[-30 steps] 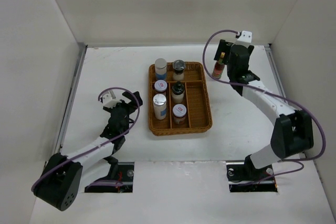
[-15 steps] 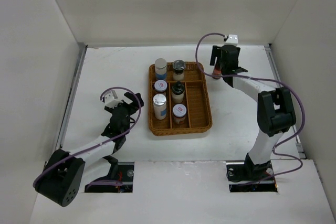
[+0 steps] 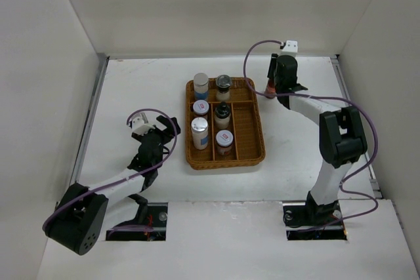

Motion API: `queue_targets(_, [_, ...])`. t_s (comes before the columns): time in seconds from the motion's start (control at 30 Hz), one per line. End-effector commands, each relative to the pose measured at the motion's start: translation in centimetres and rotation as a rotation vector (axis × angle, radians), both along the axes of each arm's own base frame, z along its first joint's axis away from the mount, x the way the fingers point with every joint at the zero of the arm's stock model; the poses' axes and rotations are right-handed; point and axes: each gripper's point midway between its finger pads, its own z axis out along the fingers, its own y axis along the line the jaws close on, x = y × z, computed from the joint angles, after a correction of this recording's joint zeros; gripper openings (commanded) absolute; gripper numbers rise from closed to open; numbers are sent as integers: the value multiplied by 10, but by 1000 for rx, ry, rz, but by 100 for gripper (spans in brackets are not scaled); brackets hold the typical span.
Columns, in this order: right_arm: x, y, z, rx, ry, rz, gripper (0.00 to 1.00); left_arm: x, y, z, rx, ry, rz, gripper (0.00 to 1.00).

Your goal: Organize the condiment bottles

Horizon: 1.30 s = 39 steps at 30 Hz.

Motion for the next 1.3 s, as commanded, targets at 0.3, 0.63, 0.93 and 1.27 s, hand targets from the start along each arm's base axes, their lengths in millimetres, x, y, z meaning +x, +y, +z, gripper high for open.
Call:
queue_targets(0.3, [-75, 34, 168, 97, -361, 54, 40, 9, -7, 27, -50, -78, -16, 98])
queue_targets(0.63, [-126, 107, 154, 197, -343, 243, 41, 9, -1, 30, -47, -88, 12, 98])
queue_targets(0.93, [-129, 137, 97, 175, -230, 289, 42, 8, 4, 31, -42, -92, 27, 98])
queue_targets(1.27, [-137, 146, 36, 142, -154, 287, 56, 8, 7, 29, -37, -86, 44, 99])
